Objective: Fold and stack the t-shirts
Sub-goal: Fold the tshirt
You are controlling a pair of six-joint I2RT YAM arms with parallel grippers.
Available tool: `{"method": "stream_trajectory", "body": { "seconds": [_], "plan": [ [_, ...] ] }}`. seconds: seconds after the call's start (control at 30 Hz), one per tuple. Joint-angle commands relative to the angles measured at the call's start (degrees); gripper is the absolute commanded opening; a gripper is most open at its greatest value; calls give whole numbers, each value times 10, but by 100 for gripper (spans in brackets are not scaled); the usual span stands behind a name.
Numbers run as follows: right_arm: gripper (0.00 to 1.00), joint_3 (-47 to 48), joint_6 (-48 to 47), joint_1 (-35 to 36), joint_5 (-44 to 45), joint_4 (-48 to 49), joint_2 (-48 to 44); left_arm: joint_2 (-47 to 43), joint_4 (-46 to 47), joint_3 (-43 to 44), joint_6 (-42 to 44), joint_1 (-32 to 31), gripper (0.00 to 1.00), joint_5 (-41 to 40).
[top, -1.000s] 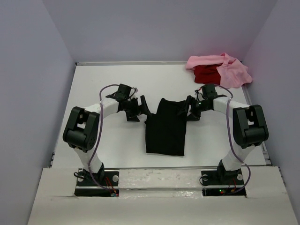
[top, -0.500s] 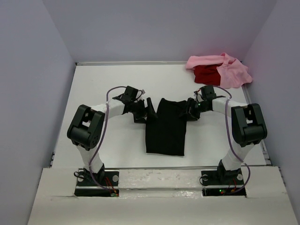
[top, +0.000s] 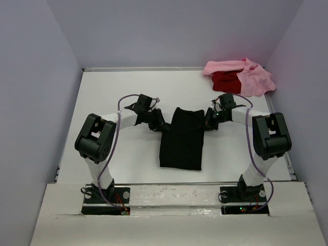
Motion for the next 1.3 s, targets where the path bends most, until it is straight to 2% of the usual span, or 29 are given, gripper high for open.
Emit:
{"method": "stream_trajectory", "body": {
  "seconds": [0.0,0.2,0.8,1.27],
  "plan": [
    [4,-2,0,5,-10,15,-10,-3,15,3,-1,-5,23,15],
    [0,-2,0,5,-15,13,-17,-1,29,5,-8,-9,21,24],
    [0,9,10,5,-4,-39,-106,-17,38,95,16,-43,18,78],
    [0,-29,32,5,30,-71,-201,-8,94,92,18,-64,20,143]
  ]
}}
